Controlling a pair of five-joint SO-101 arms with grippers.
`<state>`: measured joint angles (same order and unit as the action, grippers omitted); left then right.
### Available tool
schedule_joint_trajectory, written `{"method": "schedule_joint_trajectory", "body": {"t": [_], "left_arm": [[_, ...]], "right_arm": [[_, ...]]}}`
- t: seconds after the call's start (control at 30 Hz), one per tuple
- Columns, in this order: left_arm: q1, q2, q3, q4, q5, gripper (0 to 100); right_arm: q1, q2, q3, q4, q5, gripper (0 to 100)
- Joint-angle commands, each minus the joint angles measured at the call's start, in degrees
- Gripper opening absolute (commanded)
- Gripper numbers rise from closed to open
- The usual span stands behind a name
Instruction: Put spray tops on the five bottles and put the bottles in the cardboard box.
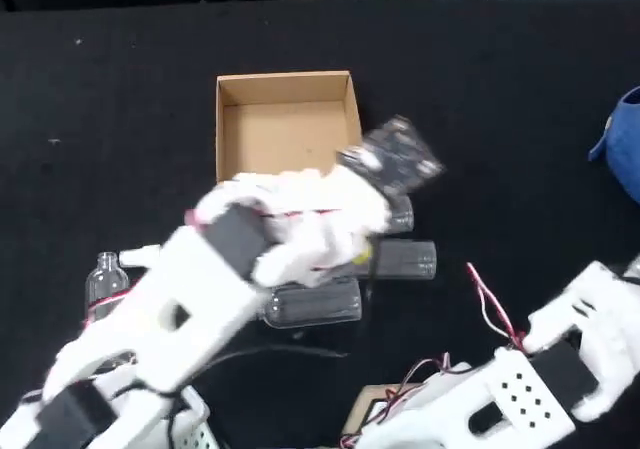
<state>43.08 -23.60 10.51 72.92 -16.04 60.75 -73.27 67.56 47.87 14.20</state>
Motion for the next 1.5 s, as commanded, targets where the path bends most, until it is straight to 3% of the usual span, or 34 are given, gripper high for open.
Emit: {"method": "schedule_joint_trajectory", "body": {"t": [0.0, 0.17, 0.3, 0.37, 0.47, 0.57, 0.7, 0.87, 1.0, 1.1, 1.23, 1.47], "left_arm": [[3.4, 6.1, -1.0, -3.4, 0.7, 3], [6.7, 14.2, -3.6, -6.2, 0.7, 5], [6.5, 16.6, -5.9, -5.8, 0.7, 21], [5.4, 15.3, -6.7, -4.0, 0.7, 27], [2.6, 11.3, -10.5, 2.7, 0.3, 28], [-4.4, 6.2, -16.0, 9.8, 0.2, 28], [-19.6, -0.2, -20.4, 17.8, -0.2, 28], [-42.2, -4.7, -18.9, 28.0, -8.8, 28], [-60.7, -4.7, -10.2, 27.0, -13.6, 28], [-69.9, -3.0, -2.6, 25.1, -17.2, 28], [-77.4, -0.2, 4.6, 21.5, -19.1, 28], [-85.0, 3.9, 16.6, 10.5, -19.2, 28]], "right_arm": [[2.4, -1.0, 1.9, 0.0, 1.5, 7.4], [2.5, -1.1, 4.5, 0.0, 1.5, 7.4], [2.5, -1.1, 6.1, 0.0, 1.6, 7.4], [2.0, -1.1, 6.4, 0.0, 1.6, 7.4], [1.8, -1.1, 6.3, 0.0, 1.6, 7.4], [0.3, -1.1, 5.8, 0.4, 1.6, 7.4], [-4.3, -1.1, 4.9, 3.8, 1.6, 7.5], [-13.6, -1.1, -2.6, 13.6, 1.6, 7.5], [-23.0, -1.1, -9.6, 21.8, 1.6, 7.5], [-29.5, -1.1, -13.1, 26.7, 1.5, 7.5], [-34.0, -0.7, -13.7, 28.1, 1.5, 7.5], [-34.5, -0.6, -13.6, 28.1, 1.5, 7.5]]}}
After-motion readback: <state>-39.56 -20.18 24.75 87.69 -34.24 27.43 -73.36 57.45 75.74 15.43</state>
